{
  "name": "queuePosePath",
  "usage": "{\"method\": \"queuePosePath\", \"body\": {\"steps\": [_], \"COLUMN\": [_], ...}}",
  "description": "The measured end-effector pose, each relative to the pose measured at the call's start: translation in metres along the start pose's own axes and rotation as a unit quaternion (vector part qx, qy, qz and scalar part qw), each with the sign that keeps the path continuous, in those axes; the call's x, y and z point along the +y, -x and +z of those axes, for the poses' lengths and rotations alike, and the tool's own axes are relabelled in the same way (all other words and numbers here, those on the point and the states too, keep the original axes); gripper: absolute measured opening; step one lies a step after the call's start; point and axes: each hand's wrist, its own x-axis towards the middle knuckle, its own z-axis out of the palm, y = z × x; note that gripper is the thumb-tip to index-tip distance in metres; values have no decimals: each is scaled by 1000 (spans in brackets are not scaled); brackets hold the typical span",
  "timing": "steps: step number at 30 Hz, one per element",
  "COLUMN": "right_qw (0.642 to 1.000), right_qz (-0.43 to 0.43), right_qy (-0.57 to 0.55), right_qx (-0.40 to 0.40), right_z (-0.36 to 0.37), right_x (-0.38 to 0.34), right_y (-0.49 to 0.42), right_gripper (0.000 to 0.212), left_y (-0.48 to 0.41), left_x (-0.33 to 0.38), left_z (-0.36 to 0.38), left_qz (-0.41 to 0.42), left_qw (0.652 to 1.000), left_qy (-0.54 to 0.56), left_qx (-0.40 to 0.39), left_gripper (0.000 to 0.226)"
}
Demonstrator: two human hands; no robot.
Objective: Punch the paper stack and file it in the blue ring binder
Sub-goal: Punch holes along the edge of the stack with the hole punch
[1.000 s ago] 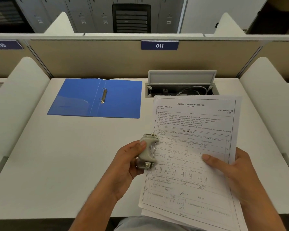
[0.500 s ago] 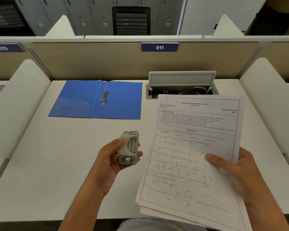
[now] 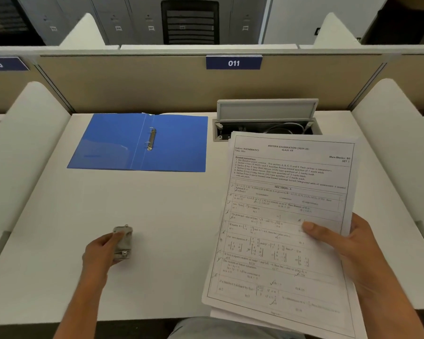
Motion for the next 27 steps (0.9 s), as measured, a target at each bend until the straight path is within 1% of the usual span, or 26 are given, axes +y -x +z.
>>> {"method": "queuePosePath", "body": {"steps": [3,6,10,14,15,18,22,24,25,26,27], "right_qw": [1000,1000,1000,1000,1000,1000,1000,1000,1000,1000,1000], "right_qz": [0,-2,-5,-8,-9,-9,-8,-10,-13,-16,-18], "right_qy": [2,7,11,16,15,3,-8,-10,-9,-8,-6], "right_qx": [-2,-2,-1,3,4,0,-8,-9,-9,-9,-8], "right_z": [1,4,6,8,9,12,15,17,17,18,18], "right_x": [1,2,3,7,7,9,11,11,10,10,10], "right_y": [-3,-7,-13,-19,-20,-23,-26,-28,-28,-29,-29], "right_gripper": [37,38,39,41,41,41,45,45,45,45,45], "left_y": [-6,-10,-25,-26,-24,-20,-13,-11,-8,-2,7], "left_x": [-3,-3,-7,-8,-8,-8,-5,-3,0,5,16], "left_z": [-4,-4,-2,6,9,15,20,22,23,24,28], "left_qz": [17,25,24,41,52,55,44,60,81,104,128], "left_qw": [998,995,996,993,992,981,966,949,941,942,954], "left_qy": [-50,-87,-70,-74,-80,-124,-180,-237,-256,-245,-203], "left_qx": [21,35,51,77,85,136,178,201,208,203,180], "left_gripper": [43,34,39,24,24,37,40,45,46,42,35]}}
